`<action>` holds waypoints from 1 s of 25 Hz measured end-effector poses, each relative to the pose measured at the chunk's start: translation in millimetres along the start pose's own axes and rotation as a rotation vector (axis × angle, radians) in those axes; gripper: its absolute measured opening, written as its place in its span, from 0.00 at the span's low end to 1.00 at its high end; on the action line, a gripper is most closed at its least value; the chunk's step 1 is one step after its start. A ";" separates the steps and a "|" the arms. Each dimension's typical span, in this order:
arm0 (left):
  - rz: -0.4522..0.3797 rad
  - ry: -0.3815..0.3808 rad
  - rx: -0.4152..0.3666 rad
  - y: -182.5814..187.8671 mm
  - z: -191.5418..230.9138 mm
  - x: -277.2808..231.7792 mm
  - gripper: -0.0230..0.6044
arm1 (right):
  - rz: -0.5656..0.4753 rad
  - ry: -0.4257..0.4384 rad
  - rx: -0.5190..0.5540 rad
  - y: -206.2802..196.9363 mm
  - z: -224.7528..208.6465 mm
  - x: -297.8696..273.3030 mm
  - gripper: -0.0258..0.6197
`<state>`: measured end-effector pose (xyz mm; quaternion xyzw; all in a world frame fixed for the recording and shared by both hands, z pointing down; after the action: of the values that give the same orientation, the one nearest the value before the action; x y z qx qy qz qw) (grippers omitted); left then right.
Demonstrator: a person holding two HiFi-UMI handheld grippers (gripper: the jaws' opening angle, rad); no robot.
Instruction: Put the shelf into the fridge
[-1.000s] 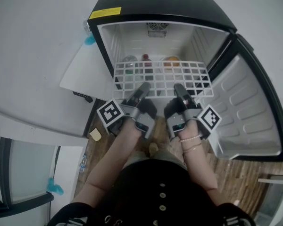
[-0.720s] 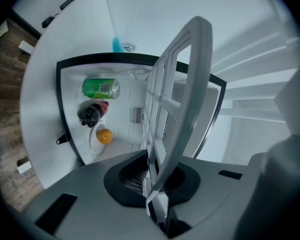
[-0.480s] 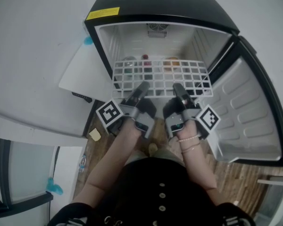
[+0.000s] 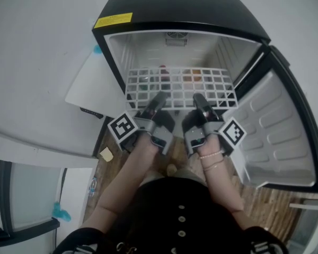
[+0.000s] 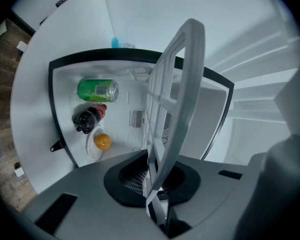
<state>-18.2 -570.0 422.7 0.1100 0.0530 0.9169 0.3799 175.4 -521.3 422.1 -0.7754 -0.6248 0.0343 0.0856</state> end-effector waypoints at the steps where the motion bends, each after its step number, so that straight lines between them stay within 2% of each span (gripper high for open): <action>1: -0.005 -0.002 0.003 4.1 -0.2 -6.0 0.09 | 0.002 -0.004 0.002 2.9 0.0 -7.2 0.09; 25: -0.047 -0.022 -0.032 21.8 4.9 -32.2 0.09 | 0.006 0.005 0.026 14.0 -5.9 -38.1 0.09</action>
<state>-9.8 -608.2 426.2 0.1130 0.0368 0.9072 0.4036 181.5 -561.8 423.4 -0.7763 -0.6216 0.0405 0.0972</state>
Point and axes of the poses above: the fingertips, and each gripper's own axes: x backward along the fingers, z to its left, y out of its top, the point moved 8 cm from there along x, backward along the fingers, and after that the axes turned 7 degrees about x, right-handed, at the moved point
